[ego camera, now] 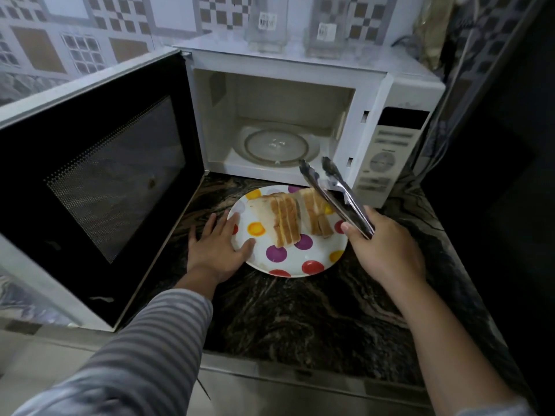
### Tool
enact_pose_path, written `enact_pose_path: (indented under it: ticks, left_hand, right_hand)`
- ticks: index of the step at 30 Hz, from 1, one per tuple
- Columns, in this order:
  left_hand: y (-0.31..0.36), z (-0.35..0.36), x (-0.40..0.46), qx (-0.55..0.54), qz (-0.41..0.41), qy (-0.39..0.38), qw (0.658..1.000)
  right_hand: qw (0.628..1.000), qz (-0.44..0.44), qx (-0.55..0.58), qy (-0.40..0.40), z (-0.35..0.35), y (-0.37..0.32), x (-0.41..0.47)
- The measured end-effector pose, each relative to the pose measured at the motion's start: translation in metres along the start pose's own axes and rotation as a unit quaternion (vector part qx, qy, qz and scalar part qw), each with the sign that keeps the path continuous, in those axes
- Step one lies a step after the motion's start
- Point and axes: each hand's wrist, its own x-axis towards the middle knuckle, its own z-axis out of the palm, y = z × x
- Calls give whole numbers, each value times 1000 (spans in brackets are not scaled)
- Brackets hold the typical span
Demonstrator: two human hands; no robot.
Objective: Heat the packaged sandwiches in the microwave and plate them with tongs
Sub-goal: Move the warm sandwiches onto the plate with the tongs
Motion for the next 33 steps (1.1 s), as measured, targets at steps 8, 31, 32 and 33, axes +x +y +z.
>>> enact_pose_path:
  ticks: [8,31,32,33]
  left_hand:
    - [2,-14,-9,-168,13,54,984]
    - [0,-90,-27,-50,218,90,971]
    - [1,-90,-27,-54,214,90,971]
    - [3,-90,-26,-59,209,89,972]
  right_hand:
    - [994,-77,-45,-58,-9,-40,-4]
    - [931,-247,-201,-178,-24,-99,6]
    - [932,-237,-204,-182,-25,-97,7]
    - [933,-230,-205,-183,-25,-95,8]
